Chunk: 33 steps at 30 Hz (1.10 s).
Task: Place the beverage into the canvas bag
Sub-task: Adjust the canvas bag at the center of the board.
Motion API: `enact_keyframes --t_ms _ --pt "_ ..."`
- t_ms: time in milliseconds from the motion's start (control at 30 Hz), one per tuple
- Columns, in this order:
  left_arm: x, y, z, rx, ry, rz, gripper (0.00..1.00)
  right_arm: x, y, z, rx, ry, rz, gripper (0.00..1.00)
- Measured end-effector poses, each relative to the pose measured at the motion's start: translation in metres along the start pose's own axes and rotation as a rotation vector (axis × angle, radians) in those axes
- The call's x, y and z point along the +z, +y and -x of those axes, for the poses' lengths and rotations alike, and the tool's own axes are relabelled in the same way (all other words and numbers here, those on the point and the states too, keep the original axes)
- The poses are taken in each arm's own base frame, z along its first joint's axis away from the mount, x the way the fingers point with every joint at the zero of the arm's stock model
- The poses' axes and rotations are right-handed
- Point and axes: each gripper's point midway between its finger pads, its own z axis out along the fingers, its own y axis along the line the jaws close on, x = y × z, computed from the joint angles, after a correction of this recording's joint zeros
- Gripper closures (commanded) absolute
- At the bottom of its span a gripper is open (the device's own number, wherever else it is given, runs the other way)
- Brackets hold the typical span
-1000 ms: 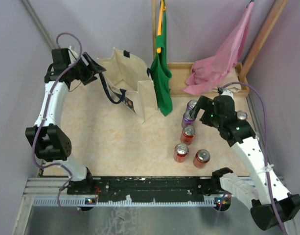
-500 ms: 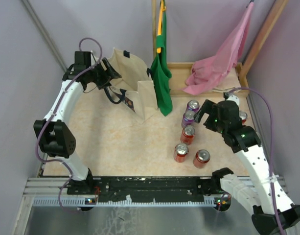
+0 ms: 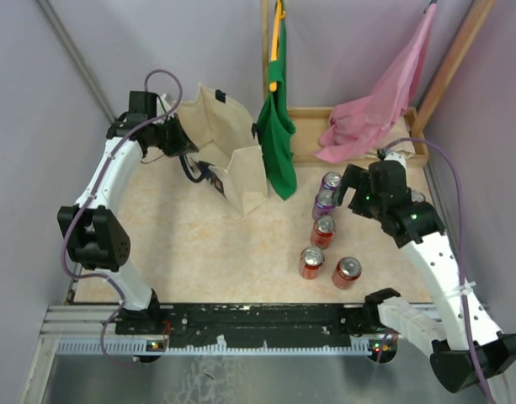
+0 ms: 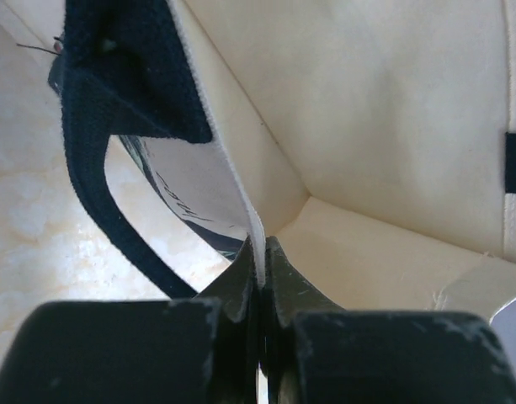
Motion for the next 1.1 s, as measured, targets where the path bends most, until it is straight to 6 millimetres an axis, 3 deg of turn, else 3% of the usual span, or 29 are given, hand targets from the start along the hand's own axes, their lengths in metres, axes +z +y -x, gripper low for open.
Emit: enact_keyframes --t_ms 100,233,367,567,733,900,1100 --pt "-0.012 -0.004 -0.010 0.078 0.061 -0.017 1.00 -0.011 0.017 0.024 -0.058 -0.020 0.042 0.03" --pt "-0.030 -0.002 -0.031 0.173 0.154 -0.029 1.00 -0.036 0.056 0.068 -0.122 -0.091 0.173 0.04" --pt "-0.057 -0.001 -0.057 0.245 0.229 -0.045 1.00 -0.045 0.086 0.082 -0.166 -0.095 0.279 0.05" --pt "-0.094 -0.003 -0.098 0.276 0.292 -0.087 1.00 -0.029 0.124 0.050 -0.235 0.023 0.368 0.06" --pt "-0.115 -0.006 -0.131 0.269 0.329 -0.121 1.00 -0.026 0.145 0.030 -0.244 0.055 0.413 0.08" --pt "-0.122 -0.006 -0.154 0.246 0.360 -0.139 1.00 -0.019 0.171 0.010 -0.271 0.088 0.451 0.10" --pt "-0.119 -0.004 -0.160 0.220 0.375 -0.138 1.00 0.013 0.192 -0.034 -0.322 0.192 0.402 0.11"
